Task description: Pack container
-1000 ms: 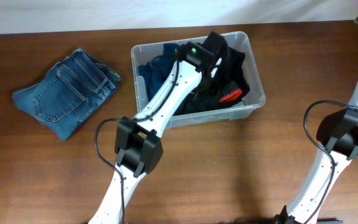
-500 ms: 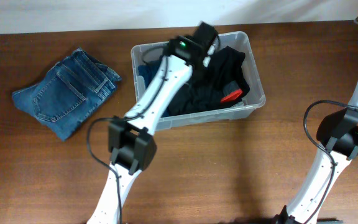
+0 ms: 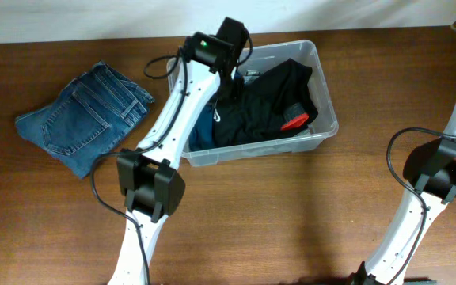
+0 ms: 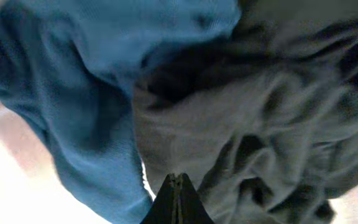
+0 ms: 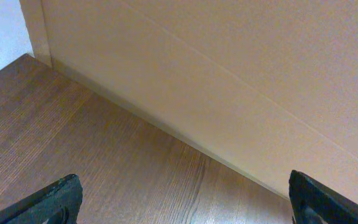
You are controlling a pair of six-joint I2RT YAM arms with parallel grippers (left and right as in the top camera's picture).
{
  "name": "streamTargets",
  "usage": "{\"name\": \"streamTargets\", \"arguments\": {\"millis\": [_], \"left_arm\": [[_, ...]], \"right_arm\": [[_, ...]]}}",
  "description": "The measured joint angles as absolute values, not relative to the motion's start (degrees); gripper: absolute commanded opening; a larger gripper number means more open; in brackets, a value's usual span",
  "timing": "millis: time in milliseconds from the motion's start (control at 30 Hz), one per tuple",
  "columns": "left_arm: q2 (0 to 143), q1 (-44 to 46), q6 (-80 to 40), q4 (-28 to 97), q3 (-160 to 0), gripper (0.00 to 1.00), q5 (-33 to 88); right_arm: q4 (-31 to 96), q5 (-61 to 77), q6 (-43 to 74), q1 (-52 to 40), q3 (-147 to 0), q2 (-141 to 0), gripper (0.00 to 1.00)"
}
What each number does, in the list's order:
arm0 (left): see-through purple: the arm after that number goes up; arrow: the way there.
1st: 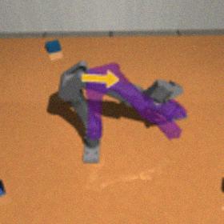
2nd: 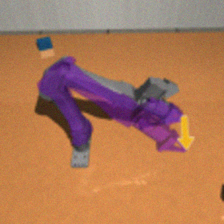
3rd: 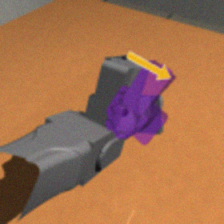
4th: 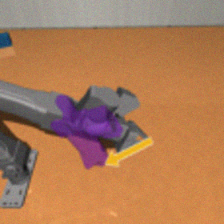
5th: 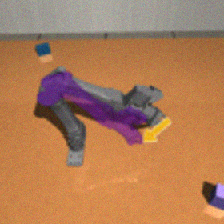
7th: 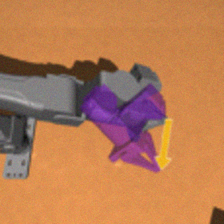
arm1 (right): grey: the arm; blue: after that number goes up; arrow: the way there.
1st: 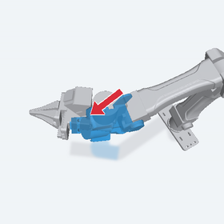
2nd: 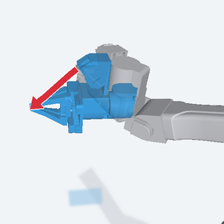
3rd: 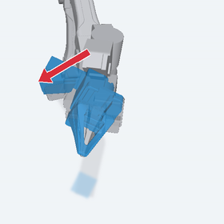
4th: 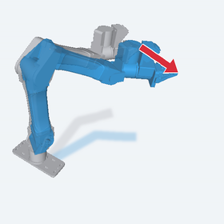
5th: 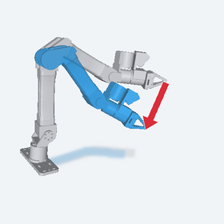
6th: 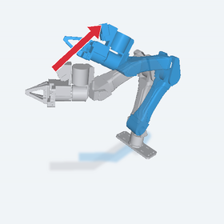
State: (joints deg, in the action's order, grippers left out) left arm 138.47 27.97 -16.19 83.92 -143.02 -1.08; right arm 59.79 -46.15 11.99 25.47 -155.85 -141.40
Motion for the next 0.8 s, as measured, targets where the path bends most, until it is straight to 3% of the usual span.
{"name": "streamTargets", "arguments": {"millis": [233, 500, 767, 800], "left_arm": [[139.85, 28.36, -16.56, 81.60, -135.66, 0.00, -1.10], [139.83, 27.07, -17.32, 82.39, -140.81, 0.01, -1.13], [134.06, 17.17, -22.48, 83.07, -151.68, 0.07, -2.07], [132.53, 14.87, -23.16, 83.64, -152.09, 0.11, -2.28]], "right_arm": [[59.79, -46.15, 11.97, 25.47, -155.85, -141.38, 0.99], [59.79, -46.15, 11.99, 25.47, -155.85, -141.38, 0.98], [59.79, -46.15, 11.99, 25.47, -155.83, -141.40, 0.98], [59.79, -46.15, 11.97, 25.47, -155.85, -141.40, 0.98]]}}
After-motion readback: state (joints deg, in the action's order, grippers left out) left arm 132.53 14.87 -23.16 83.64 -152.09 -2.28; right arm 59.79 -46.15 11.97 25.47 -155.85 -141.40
